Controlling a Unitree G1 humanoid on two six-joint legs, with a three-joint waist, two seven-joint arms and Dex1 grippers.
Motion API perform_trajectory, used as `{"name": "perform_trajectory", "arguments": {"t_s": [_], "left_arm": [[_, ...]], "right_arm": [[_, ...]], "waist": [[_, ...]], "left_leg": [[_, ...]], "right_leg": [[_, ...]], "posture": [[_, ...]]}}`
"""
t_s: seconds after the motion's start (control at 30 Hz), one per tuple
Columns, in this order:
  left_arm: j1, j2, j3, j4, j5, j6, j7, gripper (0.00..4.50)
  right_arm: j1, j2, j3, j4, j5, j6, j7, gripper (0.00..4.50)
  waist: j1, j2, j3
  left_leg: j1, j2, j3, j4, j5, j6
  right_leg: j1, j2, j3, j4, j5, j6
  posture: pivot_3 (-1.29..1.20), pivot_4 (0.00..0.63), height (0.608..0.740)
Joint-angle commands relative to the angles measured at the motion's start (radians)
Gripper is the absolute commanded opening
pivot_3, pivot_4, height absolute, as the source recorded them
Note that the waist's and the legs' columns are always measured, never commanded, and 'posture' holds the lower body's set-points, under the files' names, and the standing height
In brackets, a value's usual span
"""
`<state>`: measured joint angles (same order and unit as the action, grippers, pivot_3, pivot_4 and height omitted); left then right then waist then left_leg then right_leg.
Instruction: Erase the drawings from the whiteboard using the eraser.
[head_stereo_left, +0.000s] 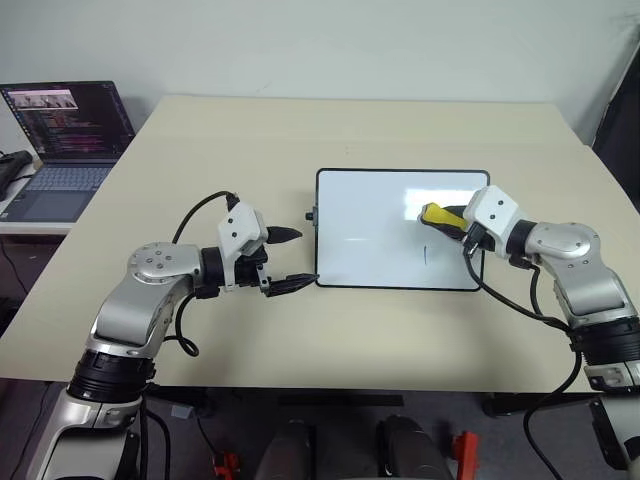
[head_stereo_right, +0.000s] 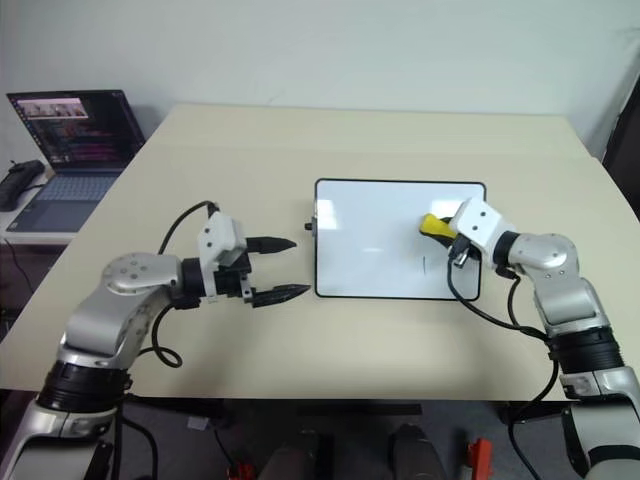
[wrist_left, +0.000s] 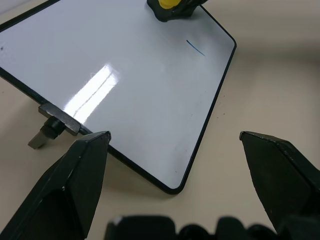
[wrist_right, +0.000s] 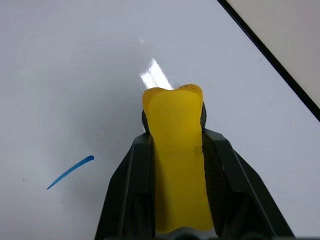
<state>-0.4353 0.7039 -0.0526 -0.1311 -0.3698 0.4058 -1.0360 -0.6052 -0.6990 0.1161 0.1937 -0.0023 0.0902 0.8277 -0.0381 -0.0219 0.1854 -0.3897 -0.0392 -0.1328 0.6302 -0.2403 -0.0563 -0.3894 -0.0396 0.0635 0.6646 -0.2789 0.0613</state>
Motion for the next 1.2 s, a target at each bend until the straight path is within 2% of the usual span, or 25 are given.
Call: {"name": "perform_trajectory", "arguments": {"t_s": [0.03, 0.4, 0.63, 0.77, 0.9, 1.0, 1.1, 1.2], "left_arm": [[0.009, 0.014, 0.028, -0.039, -0.003, -0.012, 0.006, 4.50], [0.017, 0.008, 0.027, -0.036, 0.001, -0.019, 0.016, 4.50], [0.013, 0.008, 0.022, -0.023, 0.003, -0.028, 0.013, 4.50], [0.006, 0.009, 0.027, -0.025, -0.003, -0.024, 0.013, 4.50], [0.021, 0.005, 0.022, -0.033, -0.009, -0.022, 0.008, 4.50], [0.001, -0.027, 0.005, -0.038, -0.027, -0.013, 0.007, 4.50], [-0.035, -0.082, -0.020, -0.031, -0.039, -0.010, 0.003, 4.50], [-0.084, -0.158, -0.076, -0.019, -0.031, -0.023, -0.006, 4.50]], "right_arm": [[0.018, 0.010, 0.068, 0.012, -0.050, 0.000, 0.037, 0.95], [0.178, 0.021, 0.146, -0.089, -0.049, 0.048, 0.098, 0.95], [0.198, -0.001, 0.098, -0.161, -0.011, 0.080, 0.106, 0.95], [0.171, -0.050, -0.052, -0.398, 0.180, 0.249, 0.159, 0.95], [0.081, -0.099, -0.345, -0.514, 0.442, 0.463, 0.118, 0.93], [0.083, -0.137, -0.485, -0.398, 0.430, 0.493, 0.028, 0.88], [0.134, -0.196, -0.500, -0.238, 0.313, 0.509, -0.081, 0.88], [0.171, -0.186, -0.559, -0.149, 0.318, 0.588, -0.164, 0.88]], "waist": [[-0.004, 0.000, 0.000], [-0.011, 0.000, 0.000], [-0.010, 0.000, 0.000], [-0.007, 0.001, 0.000], [-0.007, 0.001, 0.000], [0.009, -0.001, -0.001], [0.023, -0.003, -0.002], [0.031, -0.001, -0.001]], "left_leg": [[0.001, 0.000, 0.000, 0.000, 0.000, 0.000], [0.013, 0.000, 0.000, 0.001, 0.001, 0.001], [0.018, 0.000, 0.000, 0.001, 0.001, 0.001], [0.012, 0.000, -0.001, 0.001, 0.001, 0.001], [0.005, 0.001, -0.002, 0.000, 0.001, 0.001], [0.003, 0.000, -0.002, -0.001, 0.000, 0.000], [0.000, -0.001, -0.002, 0.000, 0.000, 0.000], [-0.001, -0.002, 0.000, 0.001, 0.000, 0.001]], "right_leg": [[0.001, 0.000, 0.000, 0.000, 0.000, 0.000], [0.012, 0.001, 0.001, 0.000, 0.001, 0.001], [0.017, 0.002, 0.001, 0.000, 0.001, 0.001], [0.011, 0.001, 0.001, 0.000, 0.001, 0.000], [0.003, 0.000, 0.002, 0.001, 0.002, 0.001], [0.003, 0.000, -0.001, -0.002, 0.002, 0.000], [0.004, -0.001, -0.002, -0.005, 0.002, 0.000], [0.002, -0.002, 0.000, -0.003, 0.002, 0.001]], "posture": [[0.00, 0.150, 0.740], [0.00, 0.150, 0.740], [0.00, 0.150, 0.740], [0.00, 0.150, 0.740], [0.00, 0.150, 0.740], [0.00, 0.150, 0.740], [0.00, 0.150, 0.740], [0.00, 0.150, 0.740]]}}
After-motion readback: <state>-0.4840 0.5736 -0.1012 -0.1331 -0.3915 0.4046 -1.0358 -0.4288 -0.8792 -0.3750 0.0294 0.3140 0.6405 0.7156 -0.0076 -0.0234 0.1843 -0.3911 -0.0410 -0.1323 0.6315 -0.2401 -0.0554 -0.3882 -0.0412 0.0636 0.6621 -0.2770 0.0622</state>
